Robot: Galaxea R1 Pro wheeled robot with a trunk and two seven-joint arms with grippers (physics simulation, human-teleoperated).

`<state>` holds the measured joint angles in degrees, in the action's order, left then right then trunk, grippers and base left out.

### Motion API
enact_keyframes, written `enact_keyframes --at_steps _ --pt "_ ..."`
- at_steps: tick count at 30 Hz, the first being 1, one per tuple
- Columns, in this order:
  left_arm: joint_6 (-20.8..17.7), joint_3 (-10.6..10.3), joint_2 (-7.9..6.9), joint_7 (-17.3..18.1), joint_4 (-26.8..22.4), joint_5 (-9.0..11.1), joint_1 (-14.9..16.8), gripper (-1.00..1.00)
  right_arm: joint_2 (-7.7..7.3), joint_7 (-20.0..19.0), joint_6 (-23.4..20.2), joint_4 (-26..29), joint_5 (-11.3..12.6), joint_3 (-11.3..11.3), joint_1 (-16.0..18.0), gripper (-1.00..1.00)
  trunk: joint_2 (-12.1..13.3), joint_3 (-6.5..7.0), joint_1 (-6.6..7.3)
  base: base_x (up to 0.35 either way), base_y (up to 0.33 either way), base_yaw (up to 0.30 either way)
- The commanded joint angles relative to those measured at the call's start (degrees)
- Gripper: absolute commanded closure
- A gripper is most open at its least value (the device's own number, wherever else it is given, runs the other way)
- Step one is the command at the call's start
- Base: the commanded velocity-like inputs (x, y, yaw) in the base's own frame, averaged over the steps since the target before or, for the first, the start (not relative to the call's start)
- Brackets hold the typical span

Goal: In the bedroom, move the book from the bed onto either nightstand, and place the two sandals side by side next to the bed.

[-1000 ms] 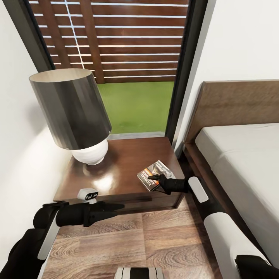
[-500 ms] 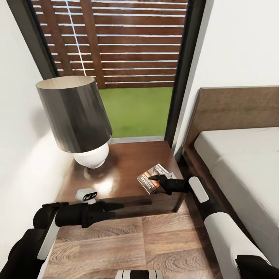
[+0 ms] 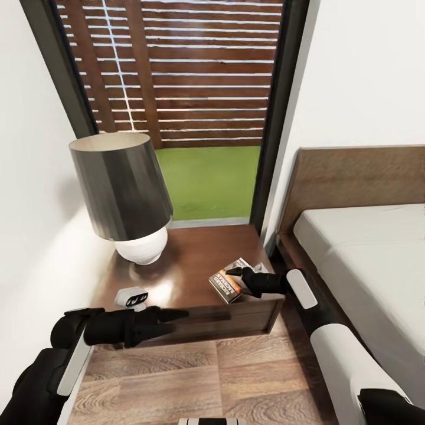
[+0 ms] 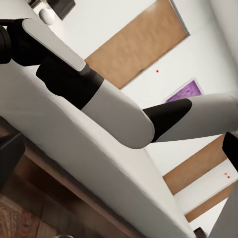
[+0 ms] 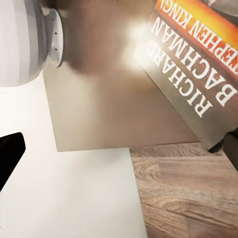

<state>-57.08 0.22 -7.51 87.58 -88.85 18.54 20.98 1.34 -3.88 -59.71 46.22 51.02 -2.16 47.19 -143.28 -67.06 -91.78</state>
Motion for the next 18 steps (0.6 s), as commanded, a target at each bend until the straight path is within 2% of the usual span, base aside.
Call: enact_keyframes --at_steps 1,4,8,18 --pt "-0.6 0.0 0.00 0.2 0.0 0.0 0.0 -1.00 0.06 -0.4 -0.3 0.0 -0.6 -0.1 0.0 -1.00 0.0 0.18 0.03 0.000 0.000 0.000" --pt "-0.6 0.0 0.01 0.1 0.0 0.0 0.0 -1.00 -0.02 -0.4 -0.3 0.2 -0.6 -0.1 0.0 -1.00 0.0 0.85 0.11 0.000 0.000 0.000" --pt "-0.6 0.0 0.03 0.1 0.0 -0.1 0.0 -1.00 -0.10 -0.5 -0.3 1.1 -0.6 0.0 -0.2 -1.00 1.6 1.56 0.99 0.000 0.000 0.000" --pt "-0.6 0.0 0.03 0.0 0.0 -0.1 0.0 -1.00 0.01 -0.8 -0.3 7.6 -0.6 0.1 -0.6 -1.00 5.7 3.36 3.19 0.000 0.000 0.000"
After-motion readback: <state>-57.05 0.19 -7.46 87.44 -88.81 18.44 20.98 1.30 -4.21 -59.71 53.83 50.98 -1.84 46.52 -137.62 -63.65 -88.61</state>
